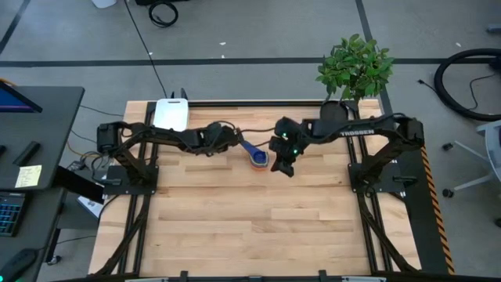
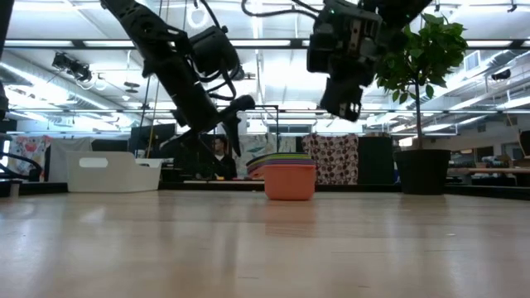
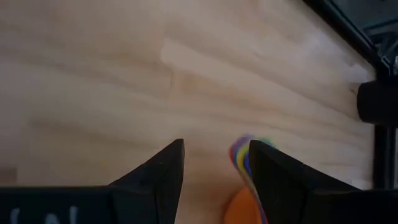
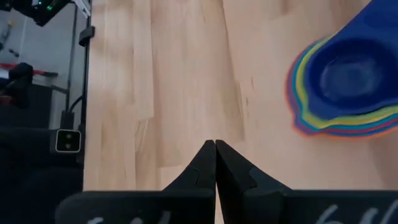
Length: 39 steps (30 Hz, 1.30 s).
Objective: Nest measuring cups in basket
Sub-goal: Adjust the measuring cups
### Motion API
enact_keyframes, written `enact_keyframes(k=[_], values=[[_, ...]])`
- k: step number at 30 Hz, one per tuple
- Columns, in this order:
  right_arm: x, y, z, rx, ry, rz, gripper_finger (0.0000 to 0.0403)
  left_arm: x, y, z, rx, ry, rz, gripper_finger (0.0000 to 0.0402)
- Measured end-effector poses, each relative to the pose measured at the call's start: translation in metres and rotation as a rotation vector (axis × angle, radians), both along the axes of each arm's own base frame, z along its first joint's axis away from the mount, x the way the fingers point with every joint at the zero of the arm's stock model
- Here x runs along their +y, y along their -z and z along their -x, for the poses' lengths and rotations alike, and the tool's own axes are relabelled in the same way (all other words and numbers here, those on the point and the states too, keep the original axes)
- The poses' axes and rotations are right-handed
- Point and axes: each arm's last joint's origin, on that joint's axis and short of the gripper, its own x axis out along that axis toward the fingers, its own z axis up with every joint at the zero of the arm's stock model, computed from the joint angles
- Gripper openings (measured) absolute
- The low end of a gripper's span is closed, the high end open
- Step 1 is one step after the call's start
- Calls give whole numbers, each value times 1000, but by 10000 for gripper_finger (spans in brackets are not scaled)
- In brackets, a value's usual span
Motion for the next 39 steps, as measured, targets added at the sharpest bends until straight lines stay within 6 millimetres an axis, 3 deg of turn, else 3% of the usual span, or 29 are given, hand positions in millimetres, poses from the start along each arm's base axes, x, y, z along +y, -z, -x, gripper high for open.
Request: enact_keyframes(k=[7,16,29,39], values=[[15,32,-6,-21,49,-76,4,28,-11,-3,-64,84,-136,185],[23,82,-44,87,80,-18,4,44,-15,-7,-121,206,-213,185],[18,83,-51,95,186,93,4,48,-14,-6,-115,365,-197,185],[5,87,-44,162,194,101,4,36,17,-21,-109,498,-129,185]])
